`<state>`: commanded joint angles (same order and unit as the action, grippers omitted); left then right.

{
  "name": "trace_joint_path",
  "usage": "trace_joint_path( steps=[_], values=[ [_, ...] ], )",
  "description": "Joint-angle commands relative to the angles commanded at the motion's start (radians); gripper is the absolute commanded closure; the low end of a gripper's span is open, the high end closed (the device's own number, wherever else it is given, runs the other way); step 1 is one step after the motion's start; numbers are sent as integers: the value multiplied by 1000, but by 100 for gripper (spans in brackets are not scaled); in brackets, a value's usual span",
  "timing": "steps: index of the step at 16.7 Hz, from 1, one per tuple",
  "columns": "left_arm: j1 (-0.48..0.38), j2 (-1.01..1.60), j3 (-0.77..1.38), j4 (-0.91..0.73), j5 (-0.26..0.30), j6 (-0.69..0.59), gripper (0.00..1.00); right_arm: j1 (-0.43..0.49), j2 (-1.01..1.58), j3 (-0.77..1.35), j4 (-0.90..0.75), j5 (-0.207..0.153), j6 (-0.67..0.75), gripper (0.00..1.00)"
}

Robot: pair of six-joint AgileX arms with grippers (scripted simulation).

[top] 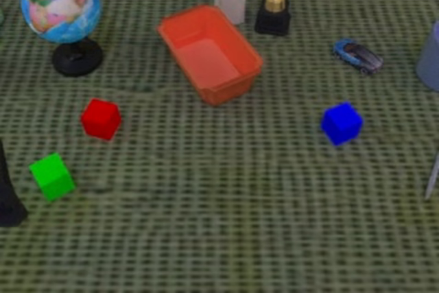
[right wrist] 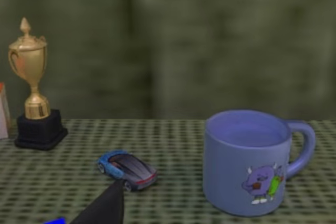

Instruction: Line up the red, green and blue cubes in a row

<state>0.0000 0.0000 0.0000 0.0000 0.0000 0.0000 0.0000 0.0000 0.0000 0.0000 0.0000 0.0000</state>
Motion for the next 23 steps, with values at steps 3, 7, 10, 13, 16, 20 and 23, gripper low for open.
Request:
trace_joint_path(
  steps=[3,7,10,13,16,20,23],
  values=[
    [-2,10,10,-6,1,1,0,0,0,0,0,0,0,0],
    [-19,154,153,-95,4,11,0,0,0,0,0,0,0,0],
    [-37,373,356,-218,4,26,0,0,0,0,0,0,0,0],
    [-59,674,607,-374,2,44,0,0,0,0,0,0,0,0],
    [-83,1021,877,-547,1,65,0,0,0,0,0,0,0,0],
    [-117,1487,1230,-776,2,92,0,0,0,0,0,0,0,0],
    [-141,1791,1471,-931,3,110,0,0,0,0,0,0,0,0]
  ],
)
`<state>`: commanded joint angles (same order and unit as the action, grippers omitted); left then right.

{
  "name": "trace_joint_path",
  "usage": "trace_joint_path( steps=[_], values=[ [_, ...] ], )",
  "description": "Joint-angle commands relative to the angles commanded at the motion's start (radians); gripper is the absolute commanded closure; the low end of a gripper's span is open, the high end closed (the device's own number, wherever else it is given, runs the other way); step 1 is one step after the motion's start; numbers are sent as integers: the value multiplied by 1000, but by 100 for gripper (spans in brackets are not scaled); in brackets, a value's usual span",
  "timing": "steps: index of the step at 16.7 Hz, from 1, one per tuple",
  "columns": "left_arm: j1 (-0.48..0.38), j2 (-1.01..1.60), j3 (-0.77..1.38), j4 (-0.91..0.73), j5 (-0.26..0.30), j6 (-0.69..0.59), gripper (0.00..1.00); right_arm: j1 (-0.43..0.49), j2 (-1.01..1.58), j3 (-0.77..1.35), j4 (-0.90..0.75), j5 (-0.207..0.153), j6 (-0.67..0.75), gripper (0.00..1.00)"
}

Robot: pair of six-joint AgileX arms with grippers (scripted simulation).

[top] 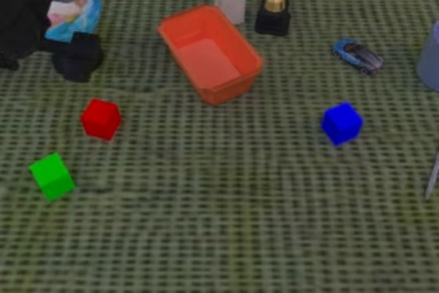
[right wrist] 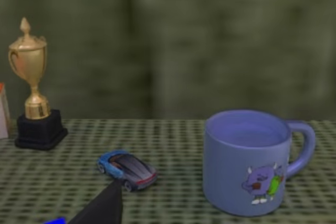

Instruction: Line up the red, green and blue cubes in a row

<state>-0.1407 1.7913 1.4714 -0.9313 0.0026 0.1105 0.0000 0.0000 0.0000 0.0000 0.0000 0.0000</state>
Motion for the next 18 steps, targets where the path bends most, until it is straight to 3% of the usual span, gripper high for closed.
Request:
trace_joint_path(
  steps=[8,18],
  values=[
    [-41,484,435,-253,2,32,0,0,0,0,0,0,0,0],
    [-42,534,439,-228,2,37,0,0,0,0,0,0,0,0]
  ],
)
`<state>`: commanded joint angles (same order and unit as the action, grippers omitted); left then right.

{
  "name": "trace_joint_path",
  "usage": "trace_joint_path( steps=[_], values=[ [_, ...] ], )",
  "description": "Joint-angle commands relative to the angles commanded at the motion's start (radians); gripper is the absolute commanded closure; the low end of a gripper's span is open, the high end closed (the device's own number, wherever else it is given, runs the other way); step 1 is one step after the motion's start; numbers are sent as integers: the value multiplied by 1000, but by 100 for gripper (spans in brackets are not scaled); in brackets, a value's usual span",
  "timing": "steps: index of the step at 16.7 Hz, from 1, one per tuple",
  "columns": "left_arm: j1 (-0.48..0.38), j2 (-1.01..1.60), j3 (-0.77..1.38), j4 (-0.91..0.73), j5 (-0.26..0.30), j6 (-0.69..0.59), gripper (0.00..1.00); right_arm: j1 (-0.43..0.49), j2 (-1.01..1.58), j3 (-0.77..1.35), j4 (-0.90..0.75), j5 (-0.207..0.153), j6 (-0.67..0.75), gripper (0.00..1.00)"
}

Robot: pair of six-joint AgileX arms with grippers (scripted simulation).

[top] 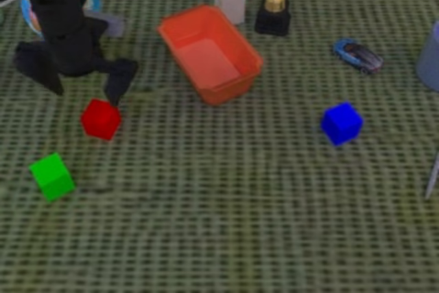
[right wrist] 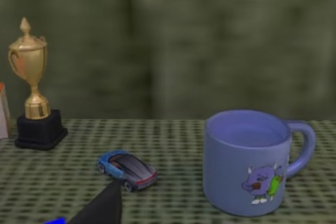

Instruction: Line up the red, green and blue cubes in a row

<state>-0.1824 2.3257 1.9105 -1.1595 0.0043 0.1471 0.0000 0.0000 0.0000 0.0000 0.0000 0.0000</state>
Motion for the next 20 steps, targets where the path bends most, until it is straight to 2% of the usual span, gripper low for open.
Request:
trace_joint_path(
  steps=[6,11,20],
  values=[
    [-1,85,-137,230,1,0,0,0,0,0,0,0,0,0],
    [-1,93,-148,245,1,0,0,0,0,0,0,0,0,0],
    [-1,93,-148,245,1,0,68,0,0,0,0,0,0,0]
  ],
)
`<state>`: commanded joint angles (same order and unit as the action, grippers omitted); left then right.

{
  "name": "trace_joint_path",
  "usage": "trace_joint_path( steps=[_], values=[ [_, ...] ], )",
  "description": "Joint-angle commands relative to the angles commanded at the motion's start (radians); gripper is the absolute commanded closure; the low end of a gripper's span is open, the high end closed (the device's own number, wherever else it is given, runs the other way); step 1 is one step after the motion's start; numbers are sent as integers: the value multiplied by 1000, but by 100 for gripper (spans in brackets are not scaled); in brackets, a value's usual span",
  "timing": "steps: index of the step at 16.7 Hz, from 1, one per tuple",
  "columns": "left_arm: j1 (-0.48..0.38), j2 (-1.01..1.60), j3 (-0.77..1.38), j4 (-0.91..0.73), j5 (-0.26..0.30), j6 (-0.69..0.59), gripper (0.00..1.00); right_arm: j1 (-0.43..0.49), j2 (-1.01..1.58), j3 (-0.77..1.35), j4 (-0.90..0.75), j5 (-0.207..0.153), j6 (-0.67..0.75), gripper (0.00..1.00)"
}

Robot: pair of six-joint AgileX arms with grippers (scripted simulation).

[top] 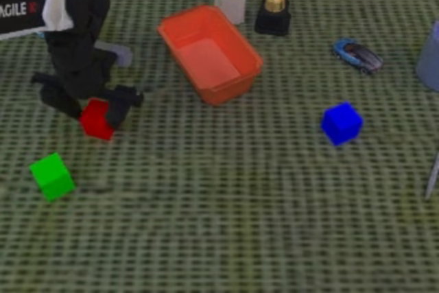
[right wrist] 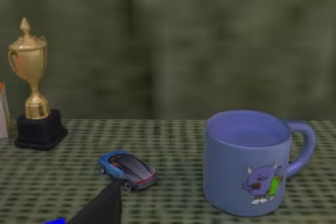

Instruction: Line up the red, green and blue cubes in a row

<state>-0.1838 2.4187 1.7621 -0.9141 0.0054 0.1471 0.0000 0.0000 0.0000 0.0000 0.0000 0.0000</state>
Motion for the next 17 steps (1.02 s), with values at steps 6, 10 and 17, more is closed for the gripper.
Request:
trace_joint_path(
  steps=[6,10,17],
  values=[
    [0,0,0,0,0,0,100,0,0,0,0,0,0,0],
    [0,0,0,0,0,0,100,0,0,0,0,0,0,0],
    [11,-53,62,-86,4,-6,100,0,0,0,0,0,0,0]
  ],
)
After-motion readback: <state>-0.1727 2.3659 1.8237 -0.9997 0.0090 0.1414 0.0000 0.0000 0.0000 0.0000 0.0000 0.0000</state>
